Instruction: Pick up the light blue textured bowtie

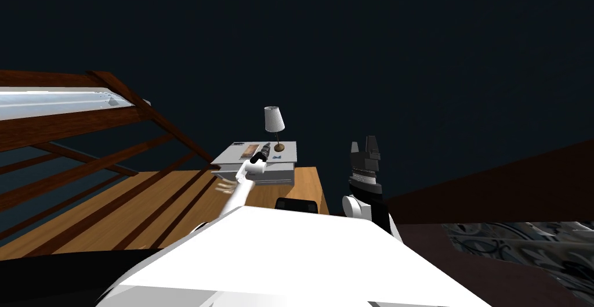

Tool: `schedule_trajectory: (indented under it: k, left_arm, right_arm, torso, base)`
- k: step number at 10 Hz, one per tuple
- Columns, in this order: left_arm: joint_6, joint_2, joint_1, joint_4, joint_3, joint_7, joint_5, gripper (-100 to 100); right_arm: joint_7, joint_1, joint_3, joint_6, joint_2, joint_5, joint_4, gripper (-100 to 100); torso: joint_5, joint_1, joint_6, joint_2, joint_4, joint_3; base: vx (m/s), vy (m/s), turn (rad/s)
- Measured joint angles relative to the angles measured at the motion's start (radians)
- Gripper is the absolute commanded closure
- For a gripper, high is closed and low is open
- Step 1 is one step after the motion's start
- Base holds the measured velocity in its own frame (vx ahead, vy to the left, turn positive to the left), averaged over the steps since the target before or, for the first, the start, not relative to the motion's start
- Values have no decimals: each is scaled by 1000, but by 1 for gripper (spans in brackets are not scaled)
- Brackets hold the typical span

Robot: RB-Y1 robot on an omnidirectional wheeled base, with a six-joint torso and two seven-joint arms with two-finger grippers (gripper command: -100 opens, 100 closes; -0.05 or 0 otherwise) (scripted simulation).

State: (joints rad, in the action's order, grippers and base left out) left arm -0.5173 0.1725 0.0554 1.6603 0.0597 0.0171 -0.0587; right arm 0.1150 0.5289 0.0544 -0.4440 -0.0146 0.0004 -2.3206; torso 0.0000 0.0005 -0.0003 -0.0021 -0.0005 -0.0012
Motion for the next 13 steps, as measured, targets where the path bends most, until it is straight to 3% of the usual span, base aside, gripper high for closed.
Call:
schedule_trajectory:
  k: [2, 13]
  left_arm:
    - [-47, -1, 10, -13, 2, 1, 0, -100]
    - [-370, -8, 172, -228, 42, 9, 9, -100]
  right_arm:
    - [0, 0, 0, 0, 0, 0, 0, 0]
    - [0, 0, 0, 0, 0, 0, 0, 0]
  torso:
    - [0, 0, 0, 1, 0, 0]
    - [0, 1, 0, -1, 0, -1]
  base:
    - [27, 1, -10]
    - [44, 19, -13]
